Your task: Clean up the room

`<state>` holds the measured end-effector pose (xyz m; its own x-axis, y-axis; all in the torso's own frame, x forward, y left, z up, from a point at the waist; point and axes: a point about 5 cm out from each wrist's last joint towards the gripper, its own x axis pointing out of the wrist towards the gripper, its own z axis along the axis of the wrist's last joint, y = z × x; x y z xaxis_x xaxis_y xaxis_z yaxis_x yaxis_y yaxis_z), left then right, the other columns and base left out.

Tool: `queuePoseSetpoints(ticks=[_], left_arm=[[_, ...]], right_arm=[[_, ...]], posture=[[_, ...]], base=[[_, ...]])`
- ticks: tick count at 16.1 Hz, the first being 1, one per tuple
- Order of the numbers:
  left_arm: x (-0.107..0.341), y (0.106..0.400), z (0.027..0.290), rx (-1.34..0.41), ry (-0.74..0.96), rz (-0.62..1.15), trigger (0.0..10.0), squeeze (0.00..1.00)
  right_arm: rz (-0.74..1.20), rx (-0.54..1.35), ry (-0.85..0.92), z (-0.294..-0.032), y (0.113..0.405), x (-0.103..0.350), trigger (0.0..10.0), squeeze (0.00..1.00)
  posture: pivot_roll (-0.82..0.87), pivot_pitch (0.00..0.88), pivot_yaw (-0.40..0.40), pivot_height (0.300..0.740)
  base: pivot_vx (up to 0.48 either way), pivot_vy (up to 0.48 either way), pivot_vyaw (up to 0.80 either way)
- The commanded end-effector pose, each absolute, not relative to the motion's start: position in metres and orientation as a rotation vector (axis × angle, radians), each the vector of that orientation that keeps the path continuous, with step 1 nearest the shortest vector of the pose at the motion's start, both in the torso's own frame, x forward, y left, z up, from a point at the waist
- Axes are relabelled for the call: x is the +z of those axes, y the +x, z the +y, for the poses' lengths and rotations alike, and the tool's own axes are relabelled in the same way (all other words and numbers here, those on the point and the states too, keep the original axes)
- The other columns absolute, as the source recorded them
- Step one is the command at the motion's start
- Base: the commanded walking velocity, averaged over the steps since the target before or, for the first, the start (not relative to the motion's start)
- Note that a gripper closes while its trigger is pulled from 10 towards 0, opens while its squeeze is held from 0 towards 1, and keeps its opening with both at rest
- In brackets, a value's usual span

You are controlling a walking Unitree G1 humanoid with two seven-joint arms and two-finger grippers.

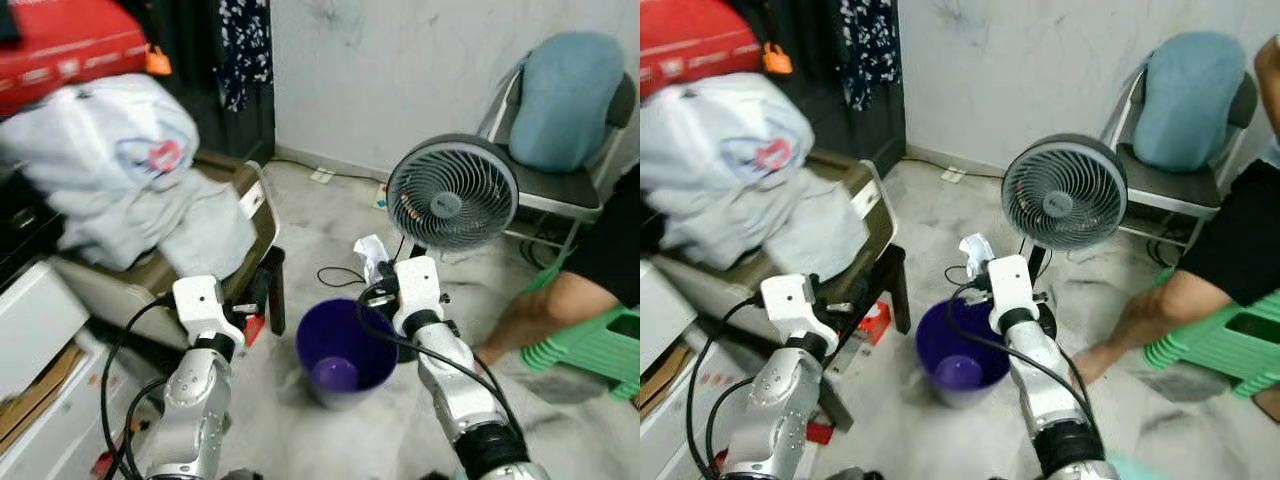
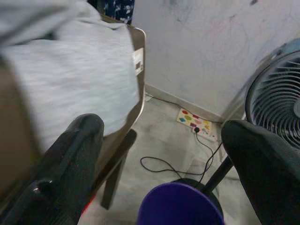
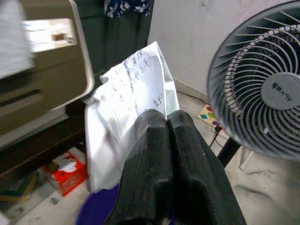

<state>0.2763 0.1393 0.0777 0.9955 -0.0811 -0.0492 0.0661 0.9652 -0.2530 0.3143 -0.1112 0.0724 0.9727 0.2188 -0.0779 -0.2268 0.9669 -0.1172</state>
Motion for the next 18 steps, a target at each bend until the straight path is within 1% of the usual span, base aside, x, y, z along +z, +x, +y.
queuePoseSetpoints(ticks=[1, 2, 9, 18], left_arm=[[0.0756, 0.2757, 0.1385, -0.077, -0.256, 0.071, 10.0, 0.0], [0.0756, 0.2758, 0.1384, -0.077, -0.257, 0.07, 10.0, 0.0], [0.0816, 0.2722, 0.1333, -0.156, -0.27, 0.018, 10.0, 0.0], [0.0817, 0.2709, 0.1332, -0.173, -0.272, 0.014, 10.0, 0.0]], right_arm=[[0.077, 0.212, -0.128, -0.1162, 0.3156, 0.0711, 10.0, 0.0], [0.078, 0.213, -0.129, -0.1161, 0.3156, 0.0711, 10.0, 0.0], [0.077, 0.215, -0.133, -0.1163, 0.3152, 0.0706, 10.0, 0.0], [0.086, 0.206, -0.124, -0.1168, 0.3148, 0.069, 10.0, 0.0]], posture=[[-0.06, 0.0, -0.024, 0.74], [-0.06, 0.0, -0.024, 0.74], [-0.06, 0.0, -0.028, 0.74], [-0.06, 0.0, -0.026, 0.74]], base=[[-0.307, 0.292, 0.0], [-0.24, 0.0, 0.0], [0.0, 0.0, 0.0], [0.0, 0.0, 0.0]])
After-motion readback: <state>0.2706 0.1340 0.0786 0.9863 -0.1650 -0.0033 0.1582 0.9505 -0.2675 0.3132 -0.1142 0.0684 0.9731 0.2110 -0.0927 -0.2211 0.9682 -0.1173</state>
